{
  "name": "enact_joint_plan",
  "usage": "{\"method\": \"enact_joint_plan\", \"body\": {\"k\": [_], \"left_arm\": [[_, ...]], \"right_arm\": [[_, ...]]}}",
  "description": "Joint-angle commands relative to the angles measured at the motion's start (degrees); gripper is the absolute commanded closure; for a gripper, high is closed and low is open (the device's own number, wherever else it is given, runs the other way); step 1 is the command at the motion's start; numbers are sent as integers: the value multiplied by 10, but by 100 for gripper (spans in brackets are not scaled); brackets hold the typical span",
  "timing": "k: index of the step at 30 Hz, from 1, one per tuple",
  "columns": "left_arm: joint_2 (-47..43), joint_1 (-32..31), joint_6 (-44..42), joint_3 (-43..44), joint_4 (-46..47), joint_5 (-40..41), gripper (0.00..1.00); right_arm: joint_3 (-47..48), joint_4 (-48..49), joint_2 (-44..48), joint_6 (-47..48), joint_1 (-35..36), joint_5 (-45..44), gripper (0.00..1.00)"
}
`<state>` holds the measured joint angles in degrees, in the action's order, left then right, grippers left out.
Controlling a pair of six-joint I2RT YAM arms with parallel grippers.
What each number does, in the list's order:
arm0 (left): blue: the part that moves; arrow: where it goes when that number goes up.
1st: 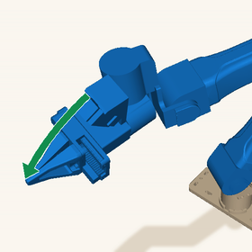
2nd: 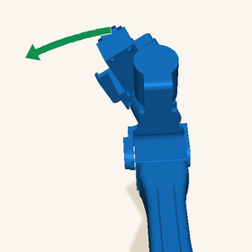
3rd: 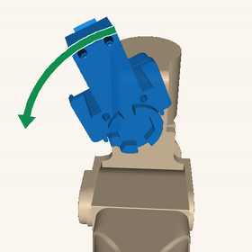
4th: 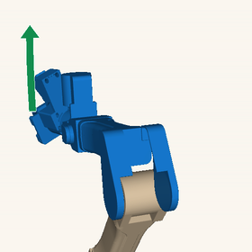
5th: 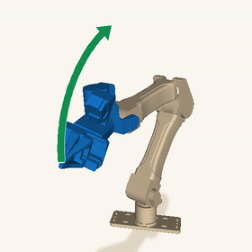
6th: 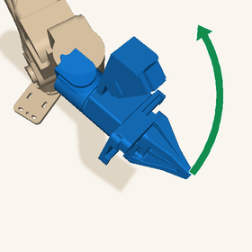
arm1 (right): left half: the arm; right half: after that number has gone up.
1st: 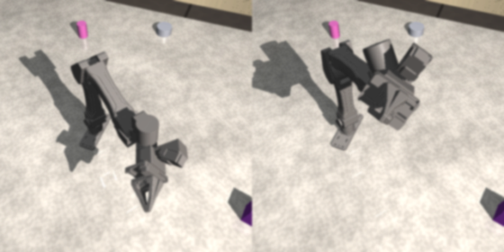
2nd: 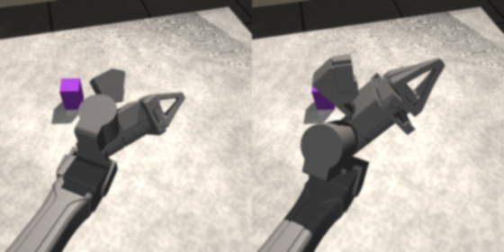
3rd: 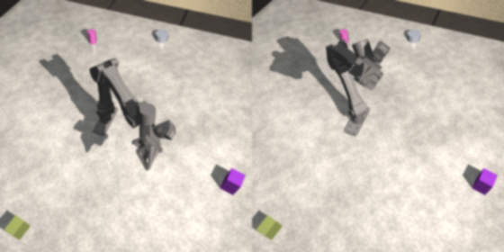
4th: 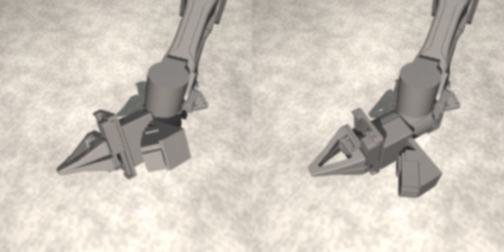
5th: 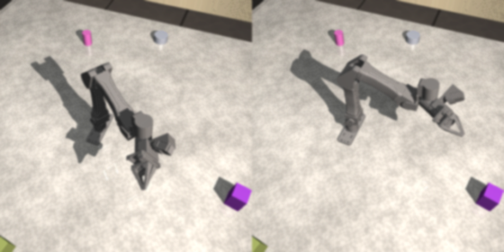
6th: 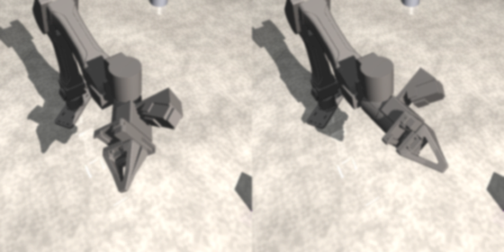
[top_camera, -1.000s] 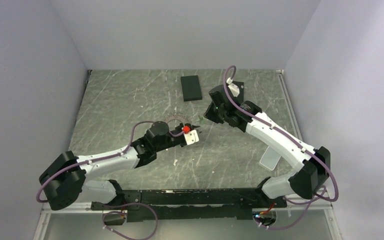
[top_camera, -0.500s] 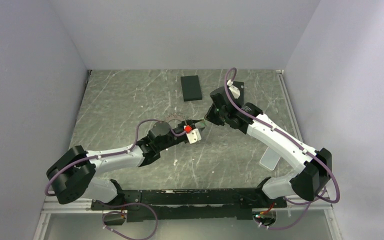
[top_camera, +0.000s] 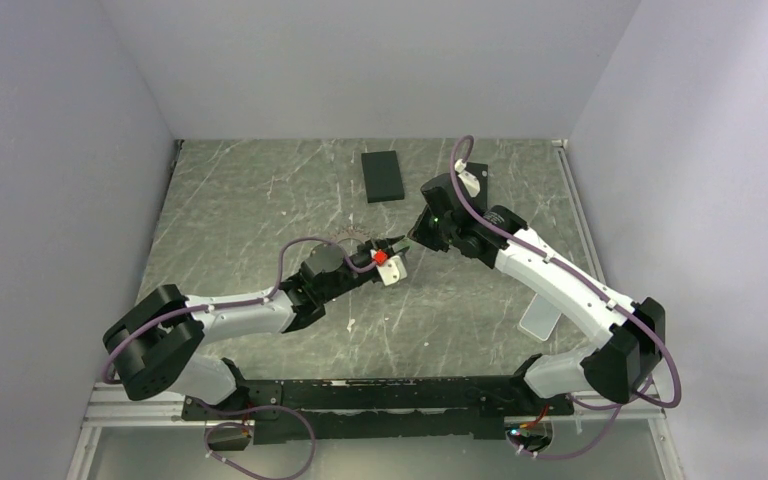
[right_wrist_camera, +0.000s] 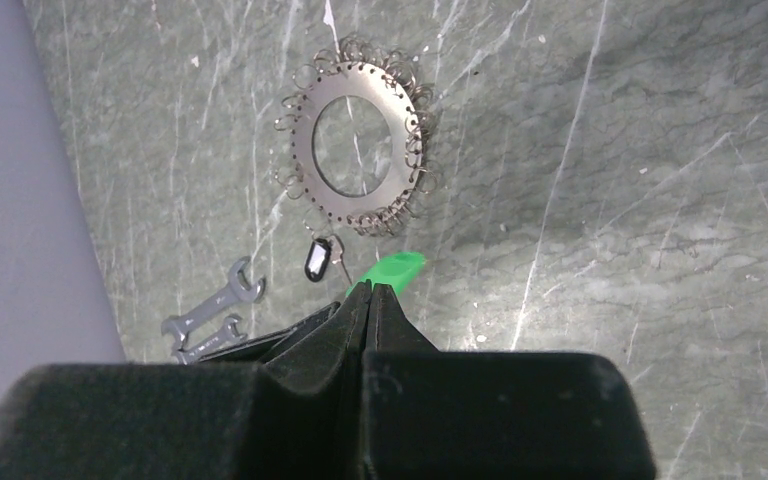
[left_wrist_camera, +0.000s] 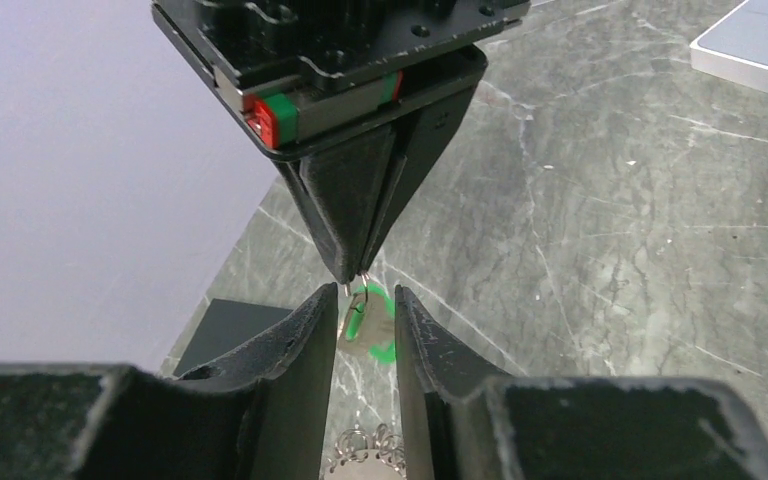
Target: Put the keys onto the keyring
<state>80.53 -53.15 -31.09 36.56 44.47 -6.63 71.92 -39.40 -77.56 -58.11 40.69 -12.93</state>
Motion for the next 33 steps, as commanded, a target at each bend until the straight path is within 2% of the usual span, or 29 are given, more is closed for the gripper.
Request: {"method": "enact_joint_plan", "body": {"k": [1, 10, 25, 30, 33], "left_arm": [[1, -5, -23, 20, 44, 22, 68], [13, -9, -35, 25, 35, 32, 79], [31, -21, -50, 32, 35, 50, 76], [45, -28, -55, 37, 54, 65, 82], [52, -31, -56, 37, 77, 92, 90]], "right_arm": [[-3, 20, 21, -1, -2, 5, 100], [-2, 20, 22, 1, -1, 6, 100], [1, 20, 24, 3, -1, 5, 100], [-2, 23, 24, 4, -1, 10, 100], [-3, 25, 25, 4, 0, 11, 100]]}}
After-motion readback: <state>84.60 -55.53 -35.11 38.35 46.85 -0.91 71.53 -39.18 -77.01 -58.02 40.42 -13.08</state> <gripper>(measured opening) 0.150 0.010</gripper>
